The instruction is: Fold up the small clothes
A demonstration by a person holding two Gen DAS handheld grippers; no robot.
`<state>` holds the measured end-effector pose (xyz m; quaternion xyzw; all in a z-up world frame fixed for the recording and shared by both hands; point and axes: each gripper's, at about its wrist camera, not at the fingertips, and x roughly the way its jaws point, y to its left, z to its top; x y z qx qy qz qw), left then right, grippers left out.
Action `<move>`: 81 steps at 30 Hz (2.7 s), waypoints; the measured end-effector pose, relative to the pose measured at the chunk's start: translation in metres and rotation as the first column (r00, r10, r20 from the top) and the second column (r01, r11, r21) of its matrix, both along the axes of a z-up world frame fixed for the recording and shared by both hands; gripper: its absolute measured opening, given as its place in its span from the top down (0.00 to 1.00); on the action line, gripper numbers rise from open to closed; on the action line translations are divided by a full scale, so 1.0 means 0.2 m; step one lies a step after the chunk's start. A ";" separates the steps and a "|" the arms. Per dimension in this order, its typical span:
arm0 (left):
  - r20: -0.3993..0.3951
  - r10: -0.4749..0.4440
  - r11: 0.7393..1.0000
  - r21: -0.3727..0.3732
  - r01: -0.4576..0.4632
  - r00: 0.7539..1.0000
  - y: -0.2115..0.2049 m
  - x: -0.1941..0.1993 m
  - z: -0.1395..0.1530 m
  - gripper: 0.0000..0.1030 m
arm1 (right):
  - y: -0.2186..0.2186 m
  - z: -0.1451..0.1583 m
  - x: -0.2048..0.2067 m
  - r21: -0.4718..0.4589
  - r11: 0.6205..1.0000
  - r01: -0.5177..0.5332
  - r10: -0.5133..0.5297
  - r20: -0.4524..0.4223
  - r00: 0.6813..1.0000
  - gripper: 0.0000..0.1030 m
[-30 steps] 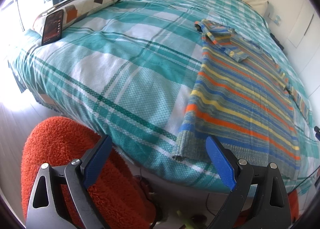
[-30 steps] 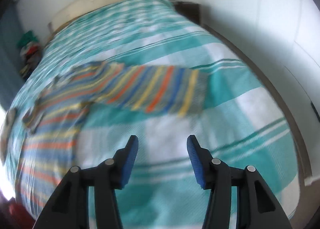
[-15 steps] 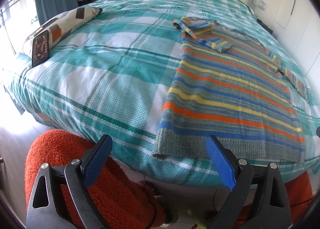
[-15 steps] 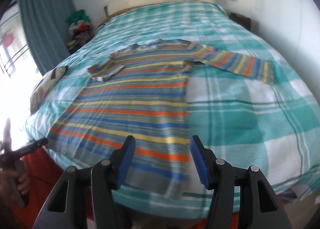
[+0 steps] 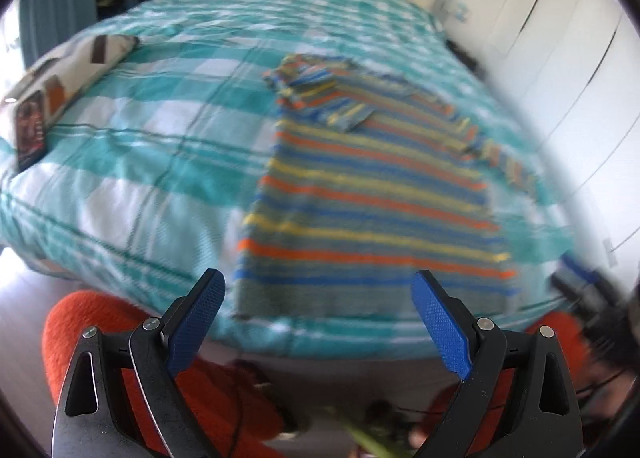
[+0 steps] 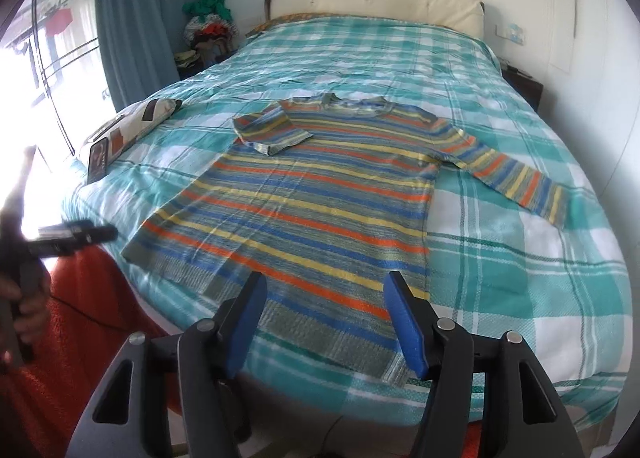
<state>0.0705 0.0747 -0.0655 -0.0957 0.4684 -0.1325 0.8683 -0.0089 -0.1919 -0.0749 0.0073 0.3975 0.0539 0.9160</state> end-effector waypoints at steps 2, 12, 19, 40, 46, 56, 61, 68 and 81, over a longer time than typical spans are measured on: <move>0.004 -0.018 0.996 -0.087 0.019 1.000 -0.01 0.11 0.10 0.05 | 0.03 0.01 -0.01 -0.006 1.000 -0.014 0.014 0.006 1.000 0.36; 0.076 -0.328 0.872 0.407 0.271 0.942 -0.60 0.82 -0.08 0.30 | -0.03 -0.25 0.08 0.070 0.997 -0.026 0.033 -0.106 0.994 0.33; -0.060 -0.496 0.753 0.468 0.463 0.866 -0.83 1.16 -0.39 0.48 | -0.14 -0.36 0.07 0.164 0.985 0.054 -0.024 -0.181 0.983 0.33; -0.220 0.577 0.788 -0.105 -0.607 0.787 0.92 1.45 -0.32 0.98 | -0.23 -0.33 0.04 0.211 0.971 0.113 -0.081 -0.153 0.985 0.33; -0.229 0.558 0.807 -0.075 -0.586 0.798 0.92 1.42 -0.42 0.98 | -0.17 -0.34 0.06 0.186 0.979 0.088 -0.057 -0.162 0.985 0.33; -0.286 0.662 0.723 -0.004 -0.691 0.693 1.15 1.42 -0.59 0.97 | -0.16 -0.35 0.05 0.162 0.983 0.089 -0.061 -0.174 0.983 0.33; -0.257 0.667 0.724 0.002 -0.690 0.699 1.22 1.31 -0.52 0.80 | -0.19 -0.35 0.05 0.170 0.979 0.110 -0.082 -0.166 0.983 0.33; -0.062 0.474 0.878 0.100 -0.467 0.878 0.80 1.37 -0.32 0.38 | -0.18 -0.36 0.07 0.189 0.975 0.115 -0.081 -0.180 0.980 0.33; -0.081 0.373 0.918 0.178 -0.355 0.924 0.66 1.09 -0.51 0.21 | -0.23 -0.34 0.04 0.175 0.967 0.186 -0.159 -0.159 0.974 0.33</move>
